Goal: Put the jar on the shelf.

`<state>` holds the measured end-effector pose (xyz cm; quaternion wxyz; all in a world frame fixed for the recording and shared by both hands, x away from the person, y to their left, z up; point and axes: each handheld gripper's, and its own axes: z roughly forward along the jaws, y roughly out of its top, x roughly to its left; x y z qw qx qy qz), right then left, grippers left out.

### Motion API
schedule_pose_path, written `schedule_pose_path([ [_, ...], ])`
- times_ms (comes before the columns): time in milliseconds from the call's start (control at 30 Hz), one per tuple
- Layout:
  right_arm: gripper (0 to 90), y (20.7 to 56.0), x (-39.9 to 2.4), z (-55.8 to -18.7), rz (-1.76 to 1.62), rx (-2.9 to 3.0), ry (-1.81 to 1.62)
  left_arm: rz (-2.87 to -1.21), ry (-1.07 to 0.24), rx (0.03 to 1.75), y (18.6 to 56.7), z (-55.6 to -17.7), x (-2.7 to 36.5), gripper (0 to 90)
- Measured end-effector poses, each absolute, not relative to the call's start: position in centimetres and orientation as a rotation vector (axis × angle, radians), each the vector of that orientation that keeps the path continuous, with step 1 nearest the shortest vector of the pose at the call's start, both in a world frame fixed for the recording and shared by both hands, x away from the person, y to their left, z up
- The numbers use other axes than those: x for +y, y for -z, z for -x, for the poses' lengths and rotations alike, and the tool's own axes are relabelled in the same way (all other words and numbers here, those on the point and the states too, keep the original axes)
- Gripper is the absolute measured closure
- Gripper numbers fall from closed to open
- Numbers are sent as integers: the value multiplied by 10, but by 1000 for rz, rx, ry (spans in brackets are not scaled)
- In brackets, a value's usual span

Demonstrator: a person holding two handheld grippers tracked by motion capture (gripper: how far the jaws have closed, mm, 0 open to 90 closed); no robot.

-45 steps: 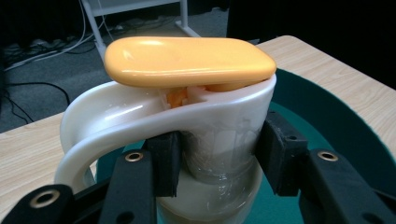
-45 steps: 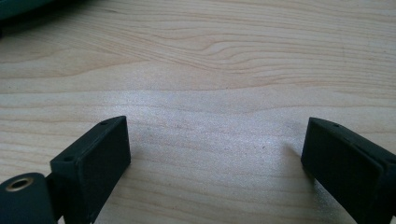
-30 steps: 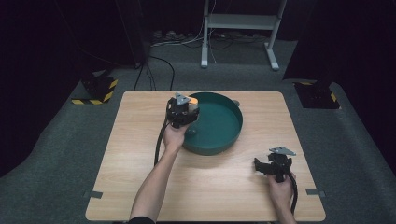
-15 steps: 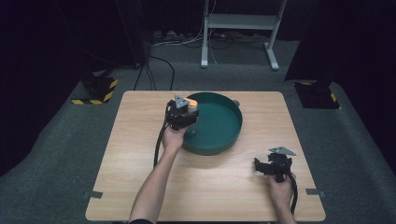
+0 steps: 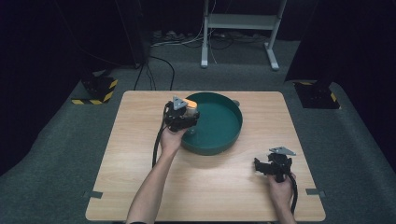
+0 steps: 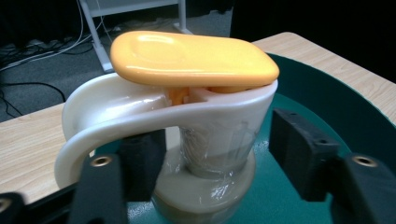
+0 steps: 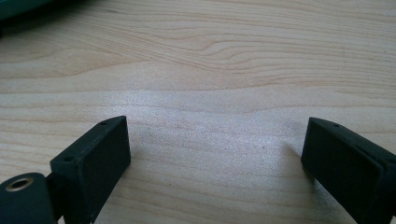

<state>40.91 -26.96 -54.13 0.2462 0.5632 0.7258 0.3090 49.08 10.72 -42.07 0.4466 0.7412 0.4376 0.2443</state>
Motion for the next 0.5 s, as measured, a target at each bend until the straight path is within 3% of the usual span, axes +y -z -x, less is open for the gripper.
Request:
schedule_pose_path([
  [267, 75, 541, -270, -409, -1536, 1980, -843, -1870, -534, 1075, 418, -485, 110, 179],
  [500, 75, 541, -270, -409, -1536, 1980, -843, -1869, -493, 1065, 417, -479, 114, 142],
])
